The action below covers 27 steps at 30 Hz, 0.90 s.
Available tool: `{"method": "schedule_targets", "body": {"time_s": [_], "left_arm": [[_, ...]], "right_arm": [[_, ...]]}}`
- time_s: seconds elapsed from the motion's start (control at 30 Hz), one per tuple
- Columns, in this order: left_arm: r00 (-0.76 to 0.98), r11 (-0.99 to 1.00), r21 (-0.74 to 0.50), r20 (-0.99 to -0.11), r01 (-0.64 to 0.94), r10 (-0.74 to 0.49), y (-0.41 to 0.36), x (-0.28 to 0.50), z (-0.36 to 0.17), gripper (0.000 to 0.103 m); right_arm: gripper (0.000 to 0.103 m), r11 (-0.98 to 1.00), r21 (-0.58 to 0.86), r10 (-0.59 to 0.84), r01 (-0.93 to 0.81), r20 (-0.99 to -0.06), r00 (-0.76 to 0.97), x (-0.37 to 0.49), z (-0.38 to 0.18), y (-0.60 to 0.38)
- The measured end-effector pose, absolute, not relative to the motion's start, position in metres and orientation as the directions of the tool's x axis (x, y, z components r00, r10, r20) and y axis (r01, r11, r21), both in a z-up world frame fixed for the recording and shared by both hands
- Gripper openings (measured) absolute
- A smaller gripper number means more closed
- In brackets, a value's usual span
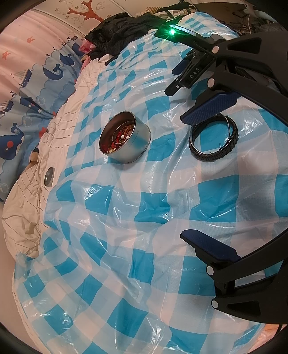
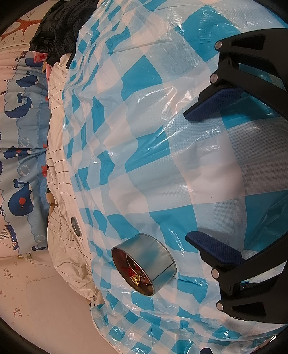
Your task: Organize jewelry
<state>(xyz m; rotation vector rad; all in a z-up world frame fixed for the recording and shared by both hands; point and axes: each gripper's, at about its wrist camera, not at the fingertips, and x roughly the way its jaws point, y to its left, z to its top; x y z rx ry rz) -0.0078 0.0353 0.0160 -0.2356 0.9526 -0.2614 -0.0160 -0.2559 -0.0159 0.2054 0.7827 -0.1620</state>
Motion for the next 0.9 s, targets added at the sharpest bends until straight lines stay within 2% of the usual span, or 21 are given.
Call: {"method": "schedule_targets", "body": {"time_s": [0.9], "left_arm": [[0.549, 0.945, -0.303, -0.773, 0.12, -0.318, 0.0292, -0.0053, 0.0154, 0.092]], "right_arm": [[0.096, 0.968, 0.123, -0.068, 0.22, -0.713, 0.698, -0.0157, -0.0161, -0.256]]}}
